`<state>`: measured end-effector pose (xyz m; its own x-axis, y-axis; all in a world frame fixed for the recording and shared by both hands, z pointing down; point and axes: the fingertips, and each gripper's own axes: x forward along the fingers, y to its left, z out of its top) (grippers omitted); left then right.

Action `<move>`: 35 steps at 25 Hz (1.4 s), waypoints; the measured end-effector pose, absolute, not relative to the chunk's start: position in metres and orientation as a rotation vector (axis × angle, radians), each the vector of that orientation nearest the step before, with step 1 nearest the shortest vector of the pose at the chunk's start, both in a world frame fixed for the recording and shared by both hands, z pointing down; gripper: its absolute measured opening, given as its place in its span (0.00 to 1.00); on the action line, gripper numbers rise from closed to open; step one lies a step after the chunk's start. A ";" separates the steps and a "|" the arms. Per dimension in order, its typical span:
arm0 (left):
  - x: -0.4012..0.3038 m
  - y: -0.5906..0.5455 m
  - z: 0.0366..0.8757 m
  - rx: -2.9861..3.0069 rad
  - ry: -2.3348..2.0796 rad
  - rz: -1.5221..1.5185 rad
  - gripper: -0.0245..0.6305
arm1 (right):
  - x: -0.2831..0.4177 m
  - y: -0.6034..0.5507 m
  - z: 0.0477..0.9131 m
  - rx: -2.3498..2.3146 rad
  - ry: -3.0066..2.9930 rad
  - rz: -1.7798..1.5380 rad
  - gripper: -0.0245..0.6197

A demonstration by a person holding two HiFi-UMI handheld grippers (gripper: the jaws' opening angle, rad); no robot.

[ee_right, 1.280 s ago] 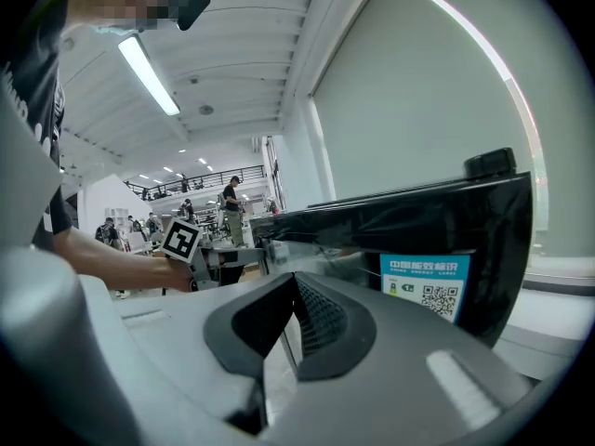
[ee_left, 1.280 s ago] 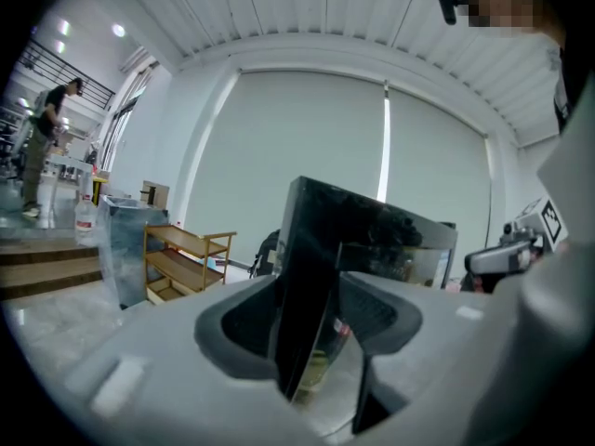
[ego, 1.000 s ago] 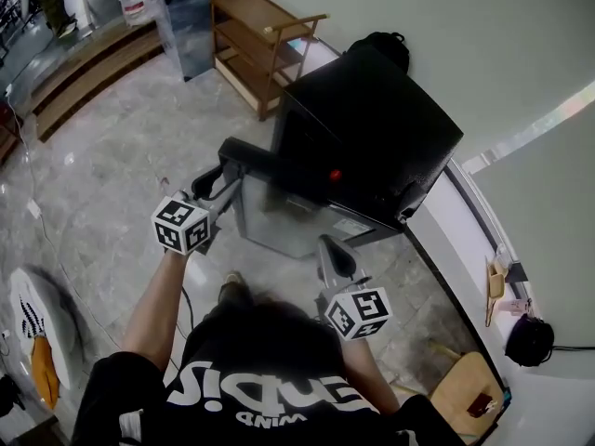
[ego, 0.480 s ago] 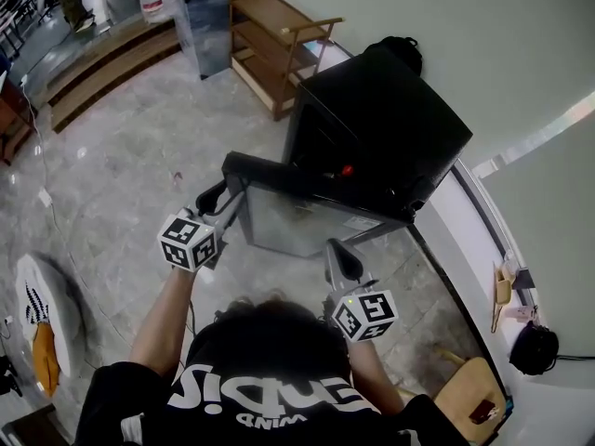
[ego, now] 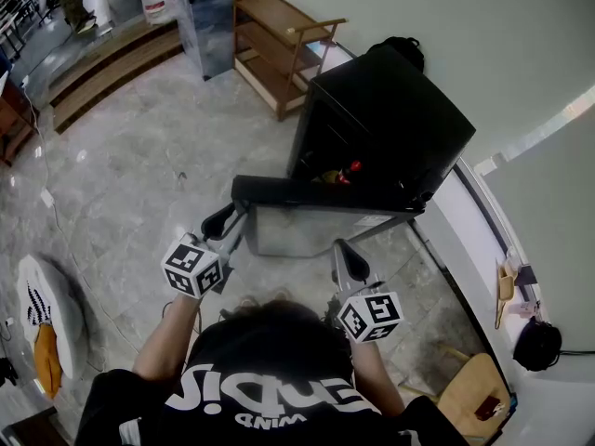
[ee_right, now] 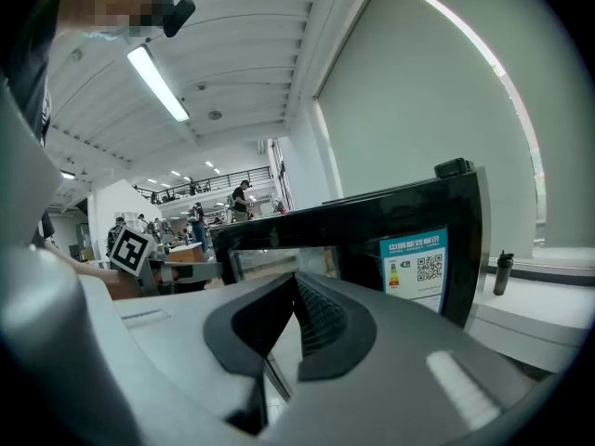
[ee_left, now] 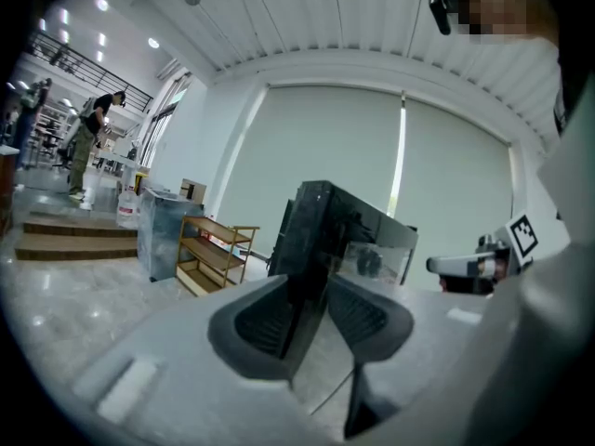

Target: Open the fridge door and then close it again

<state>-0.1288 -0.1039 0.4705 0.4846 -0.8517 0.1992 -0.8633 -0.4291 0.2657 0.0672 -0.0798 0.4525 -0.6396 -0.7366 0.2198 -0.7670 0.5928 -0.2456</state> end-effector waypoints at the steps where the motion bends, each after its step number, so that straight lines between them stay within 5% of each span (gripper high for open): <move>1: -0.128 -0.099 0.470 2.403 -1.440 0.047 0.24 | 0.065 -0.078 0.453 1.284 -2.717 0.489 0.03; 35: -0.122 -0.051 0.471 2.361 -1.374 -0.010 0.20 | 0.058 -0.059 0.450 1.323 -2.699 0.479 0.03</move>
